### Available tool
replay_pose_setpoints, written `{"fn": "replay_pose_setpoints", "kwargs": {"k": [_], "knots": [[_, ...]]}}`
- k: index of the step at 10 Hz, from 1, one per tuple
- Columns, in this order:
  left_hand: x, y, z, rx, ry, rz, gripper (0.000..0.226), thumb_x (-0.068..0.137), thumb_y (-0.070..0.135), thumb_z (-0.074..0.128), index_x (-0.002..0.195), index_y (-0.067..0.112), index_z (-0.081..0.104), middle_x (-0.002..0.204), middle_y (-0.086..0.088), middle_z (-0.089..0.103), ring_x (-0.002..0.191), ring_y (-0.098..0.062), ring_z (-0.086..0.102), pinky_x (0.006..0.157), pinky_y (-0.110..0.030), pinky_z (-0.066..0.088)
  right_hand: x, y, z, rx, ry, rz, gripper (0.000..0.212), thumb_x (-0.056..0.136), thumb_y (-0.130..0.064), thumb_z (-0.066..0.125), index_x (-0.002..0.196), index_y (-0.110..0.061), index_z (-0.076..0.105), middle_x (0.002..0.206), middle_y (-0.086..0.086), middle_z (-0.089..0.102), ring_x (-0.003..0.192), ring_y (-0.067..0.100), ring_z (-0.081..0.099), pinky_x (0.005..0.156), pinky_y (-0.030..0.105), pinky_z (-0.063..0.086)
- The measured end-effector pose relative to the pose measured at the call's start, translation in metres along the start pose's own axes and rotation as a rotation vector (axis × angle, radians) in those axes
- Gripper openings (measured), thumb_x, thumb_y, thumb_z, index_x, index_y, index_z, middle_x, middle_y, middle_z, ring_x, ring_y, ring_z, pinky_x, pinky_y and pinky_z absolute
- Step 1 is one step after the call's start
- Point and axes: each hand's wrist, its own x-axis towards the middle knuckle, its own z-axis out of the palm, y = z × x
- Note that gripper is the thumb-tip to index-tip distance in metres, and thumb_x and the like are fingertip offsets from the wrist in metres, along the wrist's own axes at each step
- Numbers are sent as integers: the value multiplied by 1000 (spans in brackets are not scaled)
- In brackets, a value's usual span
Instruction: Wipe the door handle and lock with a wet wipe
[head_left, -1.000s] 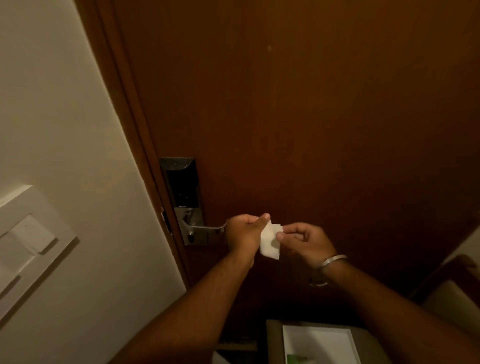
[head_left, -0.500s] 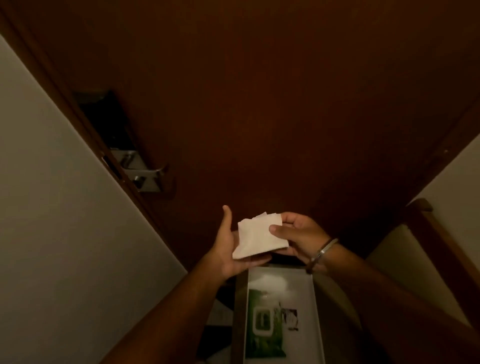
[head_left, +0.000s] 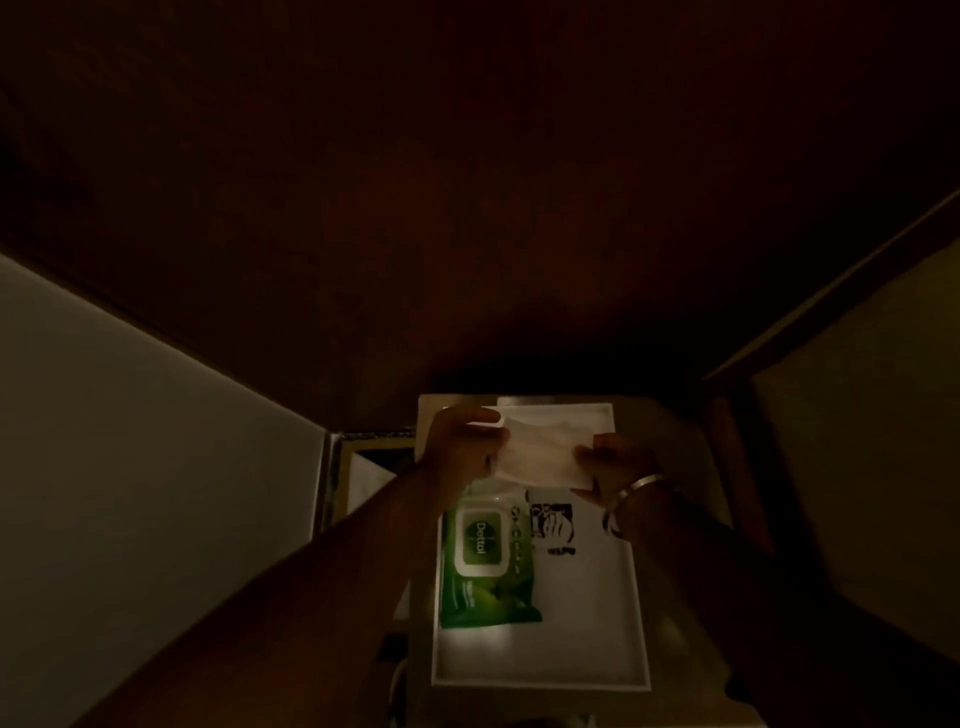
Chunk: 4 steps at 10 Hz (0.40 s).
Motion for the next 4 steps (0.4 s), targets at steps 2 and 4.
{"fn": "replay_pose_setpoints", "kwargs": {"k": [2, 4], "knots": [[69, -55, 13, 502, -5, 109, 38, 88, 7, 68, 123, 1, 56, 118, -21, 62, 104, -31, 62, 91, -42, 53, 63, 43, -1, -375, 294, -81, 46, 100, -13, 42, 145, -3, 42, 151, 16, 43, 138, 28, 41, 108, 30, 34], [-6, -17, -24, 912, -7, 325, 64, 92, 28, 63, 145, 18, 30, 147, -11, 41, 131, -28, 41, 107, -44, 39, -29, 26, 5, -821, 317, -428, 68, 98, -32, 43, 159, -21, 14, 163, 10, 24, 145, 31, 31, 117, 42, 31]]}}
